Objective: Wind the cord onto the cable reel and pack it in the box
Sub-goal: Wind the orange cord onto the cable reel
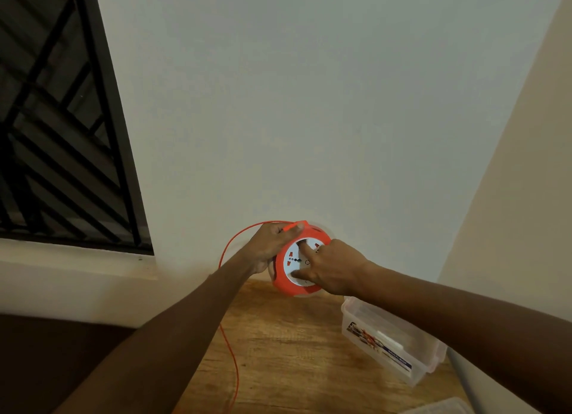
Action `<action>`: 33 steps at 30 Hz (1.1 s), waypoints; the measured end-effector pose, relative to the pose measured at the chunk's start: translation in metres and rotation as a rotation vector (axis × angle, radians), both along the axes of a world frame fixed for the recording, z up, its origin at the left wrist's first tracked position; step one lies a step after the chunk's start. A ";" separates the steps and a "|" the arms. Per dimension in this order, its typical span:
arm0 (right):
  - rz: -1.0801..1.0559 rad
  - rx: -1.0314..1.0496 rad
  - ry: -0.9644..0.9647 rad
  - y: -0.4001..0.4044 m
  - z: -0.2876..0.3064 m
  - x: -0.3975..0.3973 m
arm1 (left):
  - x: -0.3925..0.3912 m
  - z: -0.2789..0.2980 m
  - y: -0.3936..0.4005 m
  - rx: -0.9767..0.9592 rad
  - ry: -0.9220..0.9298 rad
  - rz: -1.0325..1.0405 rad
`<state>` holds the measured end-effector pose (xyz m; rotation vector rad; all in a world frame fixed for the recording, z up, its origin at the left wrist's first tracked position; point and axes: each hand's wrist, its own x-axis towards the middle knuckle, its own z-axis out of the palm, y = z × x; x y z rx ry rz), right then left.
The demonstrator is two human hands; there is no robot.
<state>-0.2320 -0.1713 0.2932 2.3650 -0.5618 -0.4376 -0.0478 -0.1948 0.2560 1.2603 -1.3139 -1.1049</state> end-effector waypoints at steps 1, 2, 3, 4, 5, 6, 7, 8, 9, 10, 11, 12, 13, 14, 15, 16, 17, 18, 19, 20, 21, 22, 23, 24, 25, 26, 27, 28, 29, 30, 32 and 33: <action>-0.031 0.005 -0.016 0.002 -0.001 0.001 | 0.001 0.001 0.000 0.001 0.000 0.004; -0.058 0.007 -0.045 0.003 -0.002 0.001 | 0.002 0.001 -0.001 0.013 0.013 0.002; -0.081 0.002 -0.089 0.004 -0.002 0.001 | 0.003 0.001 -0.001 0.033 0.049 -0.003; -0.114 -0.007 -0.140 0.003 -0.003 0.000 | 0.003 0.001 0.000 0.052 0.088 -0.004; -0.162 -0.002 -0.184 0.004 -0.004 0.000 | 0.003 0.002 0.001 0.060 0.115 0.001; -0.213 0.024 -0.226 0.005 -0.005 0.001 | 0.002 0.003 0.000 0.057 0.117 0.016; -0.262 0.057 -0.272 0.007 -0.006 0.002 | 0.001 0.003 0.000 0.050 0.110 0.027; -0.310 0.101 -0.322 0.009 -0.009 0.004 | 0.001 0.004 -0.001 0.046 0.102 0.034; -0.365 0.160 -0.374 0.010 -0.012 0.006 | 0.000 0.003 -0.002 0.044 0.102 0.035; -0.423 0.228 -0.444 0.011 -0.014 0.007 | -0.001 0.003 -0.003 0.045 0.111 0.040; -0.491 0.326 -0.533 0.011 -0.014 0.008 | -0.002 0.001 -0.004 0.046 0.131 0.052; -0.568 0.473 -0.662 0.010 -0.013 0.008 | -0.001 -0.001 -0.004 0.046 0.157 0.070; -0.664 0.690 -0.830 0.008 -0.010 0.010 | -0.001 -0.002 -0.003 0.043 0.182 0.082; -0.759 0.922 -0.997 0.006 -0.007 0.011 | -0.001 -0.002 -0.003 0.041 0.191 0.087; -0.833 1.102 -1.121 0.005 -0.005 0.012 | -0.001 -0.003 -0.003 0.041 0.180 0.087; -0.858 1.152 -1.165 0.005 -0.004 0.013 | -0.002 -0.004 -0.002 0.042 0.166 0.084; -0.848 1.087 -1.146 0.004 -0.006 0.013 | -0.003 -0.005 -0.003 0.042 0.165 0.080; -0.795 0.930 -1.067 0.004 -0.009 0.012 | -0.003 -0.005 -0.003 0.044 0.176 0.080; -0.715 0.750 -0.971 0.005 -0.013 0.010 | -0.002 -0.004 -0.003 0.047 0.190 0.081; -0.629 0.572 -0.877 0.005 -0.014 0.007 | -0.001 -0.004 -0.003 0.046 0.200 0.086; -0.544 0.423 -0.800 0.005 -0.014 0.002 | 0.000 -0.003 -0.003 0.043 0.200 0.092; -0.445 0.297 -0.710 0.004 -0.014 -0.003 | 0.001 -0.002 -0.003 0.040 0.190 0.092; -0.314 0.193 -0.612 0.001 -0.014 -0.008 | 0.002 -0.002 -0.003 0.040 0.174 0.089; -0.164 0.118 -0.495 -0.003 -0.013 -0.012 | 0.003 -0.002 -0.003 0.043 0.161 0.083; -0.030 0.066 -0.393 -0.005 -0.011 -0.015 | 0.004 -0.001 -0.002 0.049 0.152 0.076; 0.055 0.037 -0.304 -0.006 -0.008 -0.016 | 0.004 -0.001 -0.002 0.058 0.146 0.070; 0.094 0.032 -0.230 -0.007 -0.006 -0.017 | 0.003 0.000 -0.001 0.066 0.143 0.061; 0.109 0.030 -0.176 -0.007 -0.005 -0.017 | 0.002 0.000 0.000 0.074 0.139 0.050; 0.122 0.028 -0.129 -0.008 -0.005 -0.016 | 0.000 0.000 0.000 0.079 0.132 0.039; 0.128 0.022 -0.088 -0.007 -0.003 -0.016 | -0.001 0.000 0.001 0.082 0.127 0.026; 0.133 -0.006 -0.033 -0.006 0.001 -0.016 | -0.004 0.000 0.001 0.085 0.120 0.003; 0.120 -0.016 -0.021 -0.006 0.001 -0.015 | -0.005 0.000 0.001 0.083 0.118 -0.002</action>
